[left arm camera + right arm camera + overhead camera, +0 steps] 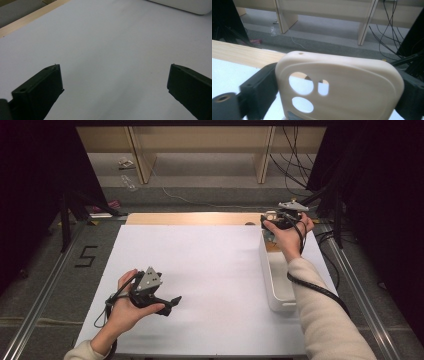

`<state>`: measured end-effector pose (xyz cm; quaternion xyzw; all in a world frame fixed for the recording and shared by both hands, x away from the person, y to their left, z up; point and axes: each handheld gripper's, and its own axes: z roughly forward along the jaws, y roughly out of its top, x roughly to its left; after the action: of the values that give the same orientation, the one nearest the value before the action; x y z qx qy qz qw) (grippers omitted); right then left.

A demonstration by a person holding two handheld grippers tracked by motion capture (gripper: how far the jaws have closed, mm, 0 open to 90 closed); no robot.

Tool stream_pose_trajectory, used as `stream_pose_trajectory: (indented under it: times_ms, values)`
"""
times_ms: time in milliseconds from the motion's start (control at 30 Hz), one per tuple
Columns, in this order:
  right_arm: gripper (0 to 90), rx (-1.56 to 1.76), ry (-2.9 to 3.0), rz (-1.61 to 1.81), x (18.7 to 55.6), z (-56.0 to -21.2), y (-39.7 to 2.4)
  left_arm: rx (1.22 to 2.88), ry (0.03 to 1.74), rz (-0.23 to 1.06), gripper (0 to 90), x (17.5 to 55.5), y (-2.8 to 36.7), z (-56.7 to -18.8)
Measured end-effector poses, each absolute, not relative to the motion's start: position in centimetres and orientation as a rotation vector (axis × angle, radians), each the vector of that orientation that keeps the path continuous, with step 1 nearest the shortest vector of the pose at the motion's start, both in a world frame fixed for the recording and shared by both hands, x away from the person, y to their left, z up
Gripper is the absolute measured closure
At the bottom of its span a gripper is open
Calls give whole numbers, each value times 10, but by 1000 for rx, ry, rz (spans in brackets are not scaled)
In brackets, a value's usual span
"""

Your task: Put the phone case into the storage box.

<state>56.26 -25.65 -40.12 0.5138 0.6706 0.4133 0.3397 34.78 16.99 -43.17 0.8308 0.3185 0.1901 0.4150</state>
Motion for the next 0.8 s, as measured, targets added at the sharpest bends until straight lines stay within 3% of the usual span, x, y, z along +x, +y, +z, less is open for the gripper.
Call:
stream_pose_trajectory:
  times_ms: [333,800]
  values:
    - [14,1325,1723,1091,564,-395,-258,2085,800,477,0,348,170,-432]
    - [27,1286,1680,1130,559,-380,-260,2083,801,477,0,348,169,-432]
